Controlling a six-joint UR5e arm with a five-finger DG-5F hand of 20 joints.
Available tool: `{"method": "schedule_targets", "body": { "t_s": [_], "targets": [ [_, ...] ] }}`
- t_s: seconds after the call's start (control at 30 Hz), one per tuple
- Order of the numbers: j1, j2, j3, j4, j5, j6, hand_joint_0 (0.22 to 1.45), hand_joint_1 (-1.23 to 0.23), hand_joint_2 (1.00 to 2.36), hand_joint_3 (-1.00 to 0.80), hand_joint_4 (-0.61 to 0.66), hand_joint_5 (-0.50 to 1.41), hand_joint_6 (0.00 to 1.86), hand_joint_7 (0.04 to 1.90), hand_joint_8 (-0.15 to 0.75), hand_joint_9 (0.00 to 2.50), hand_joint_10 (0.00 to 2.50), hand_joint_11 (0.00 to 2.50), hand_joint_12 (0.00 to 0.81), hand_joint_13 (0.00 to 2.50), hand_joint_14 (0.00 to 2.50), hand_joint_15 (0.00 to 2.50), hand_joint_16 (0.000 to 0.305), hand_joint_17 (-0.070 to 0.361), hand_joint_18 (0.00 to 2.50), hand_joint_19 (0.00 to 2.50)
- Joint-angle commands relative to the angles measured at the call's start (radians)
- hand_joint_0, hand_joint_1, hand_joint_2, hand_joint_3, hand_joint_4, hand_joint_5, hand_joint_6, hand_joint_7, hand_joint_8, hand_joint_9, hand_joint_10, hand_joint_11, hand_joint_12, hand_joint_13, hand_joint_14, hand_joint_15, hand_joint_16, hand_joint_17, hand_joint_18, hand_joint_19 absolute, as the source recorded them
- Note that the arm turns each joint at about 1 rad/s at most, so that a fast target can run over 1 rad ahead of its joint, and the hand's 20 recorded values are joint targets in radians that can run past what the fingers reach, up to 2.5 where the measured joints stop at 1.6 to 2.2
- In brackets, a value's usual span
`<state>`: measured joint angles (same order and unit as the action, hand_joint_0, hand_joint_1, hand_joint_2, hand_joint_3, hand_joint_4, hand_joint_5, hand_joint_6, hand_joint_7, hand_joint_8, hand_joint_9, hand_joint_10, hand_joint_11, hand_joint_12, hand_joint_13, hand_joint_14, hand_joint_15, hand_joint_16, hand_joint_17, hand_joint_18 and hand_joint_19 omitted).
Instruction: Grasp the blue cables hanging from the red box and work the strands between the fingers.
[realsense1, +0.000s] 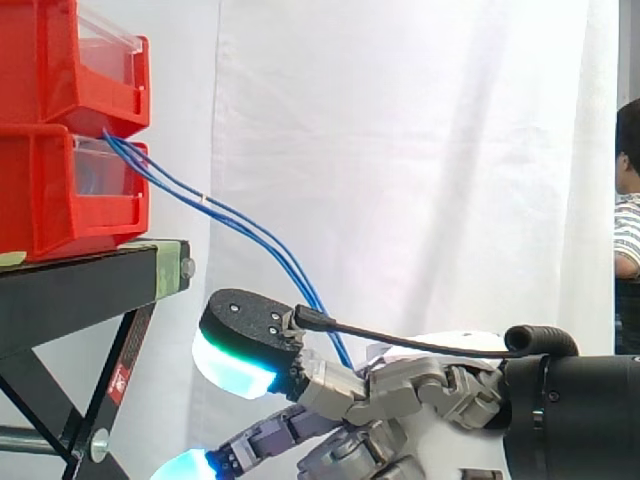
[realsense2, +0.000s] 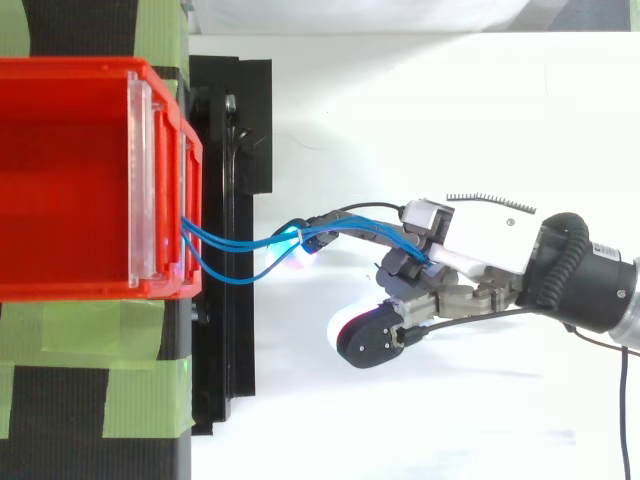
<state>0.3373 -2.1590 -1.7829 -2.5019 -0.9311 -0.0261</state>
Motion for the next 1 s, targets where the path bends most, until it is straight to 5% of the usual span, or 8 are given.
{"method": "schedule_targets", "body": {
  "t_s": [0.0,0.97],
  "targets": [
    [0.000,0.001,-0.001,0.000,0.000,0.000,0.72,-0.53,1.00,-1.00,0.33,0.04,0.01,0.84,0.520,1.80,2.50,2.50,0.570,1.89,2.50,1.81,0.198,0.149,2.32,0.69],
    [0.000,0.001,0.000,0.000,0.000,0.000,0.72,-0.53,1.00,-1.00,0.33,0.05,0.01,0.86,0.517,1.78,2.50,2.50,0.564,1.88,2.50,1.80,0.196,0.147,2.32,0.70]
  ]
}}
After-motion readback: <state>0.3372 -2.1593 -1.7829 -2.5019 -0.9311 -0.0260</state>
